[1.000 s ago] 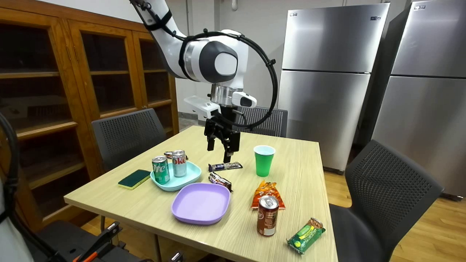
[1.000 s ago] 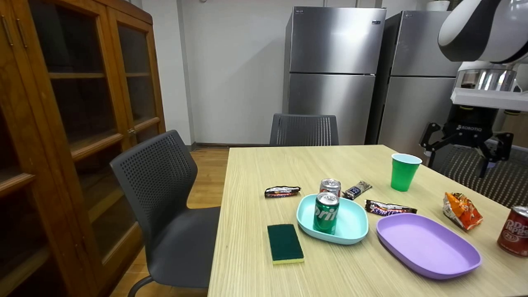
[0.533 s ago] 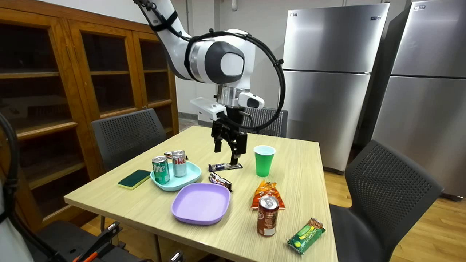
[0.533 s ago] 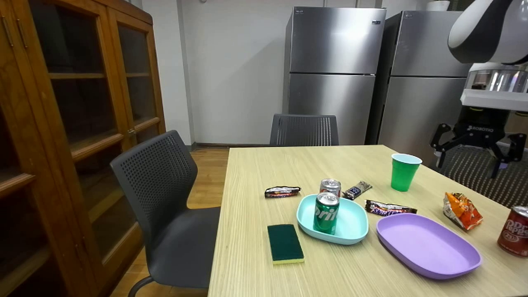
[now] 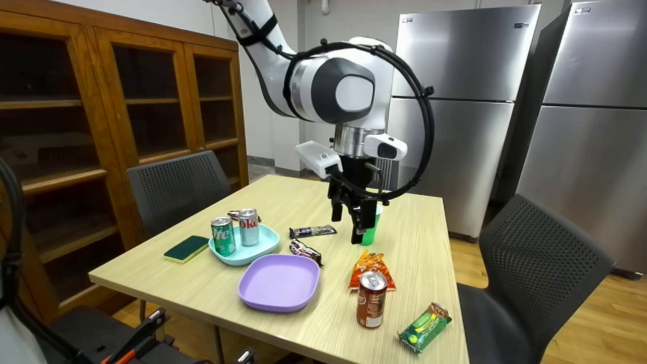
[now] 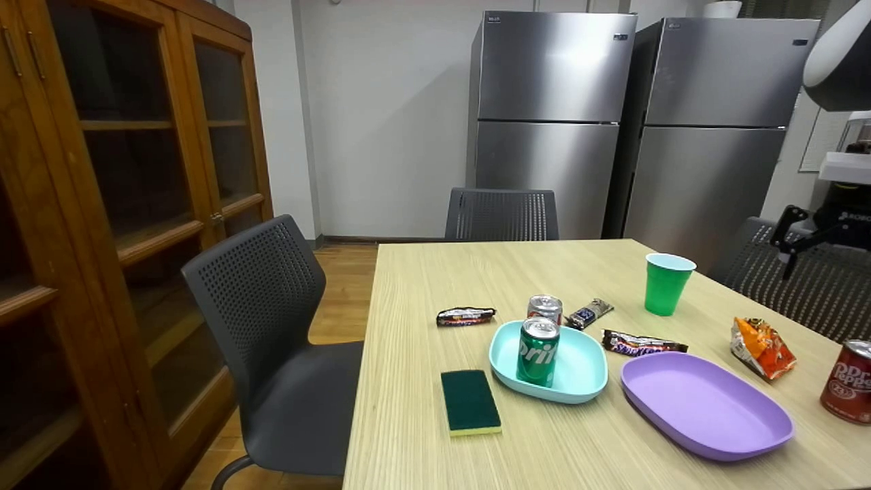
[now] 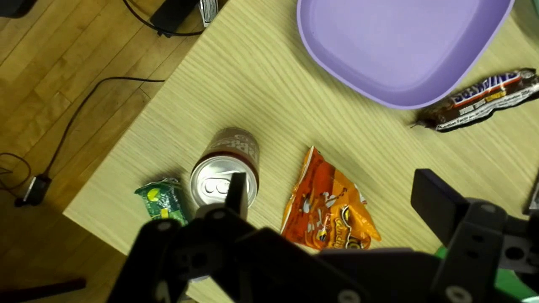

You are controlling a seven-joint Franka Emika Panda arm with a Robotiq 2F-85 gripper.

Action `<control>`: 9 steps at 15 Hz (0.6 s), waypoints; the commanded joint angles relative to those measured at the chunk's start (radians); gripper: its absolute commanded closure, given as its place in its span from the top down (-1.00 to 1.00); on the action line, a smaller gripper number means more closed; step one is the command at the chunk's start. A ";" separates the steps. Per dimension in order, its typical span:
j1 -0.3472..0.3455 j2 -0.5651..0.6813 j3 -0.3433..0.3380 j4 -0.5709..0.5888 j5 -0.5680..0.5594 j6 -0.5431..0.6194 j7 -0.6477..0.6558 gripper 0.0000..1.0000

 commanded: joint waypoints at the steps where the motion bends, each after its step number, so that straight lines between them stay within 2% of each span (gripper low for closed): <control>1: -0.013 0.013 -0.016 -0.018 -0.037 0.083 0.139 1.00; 5: -0.005 0.029 -0.055 -0.048 -0.097 0.166 0.296 1.00; 9: -0.001 0.038 -0.091 -0.072 -0.167 0.166 0.418 1.00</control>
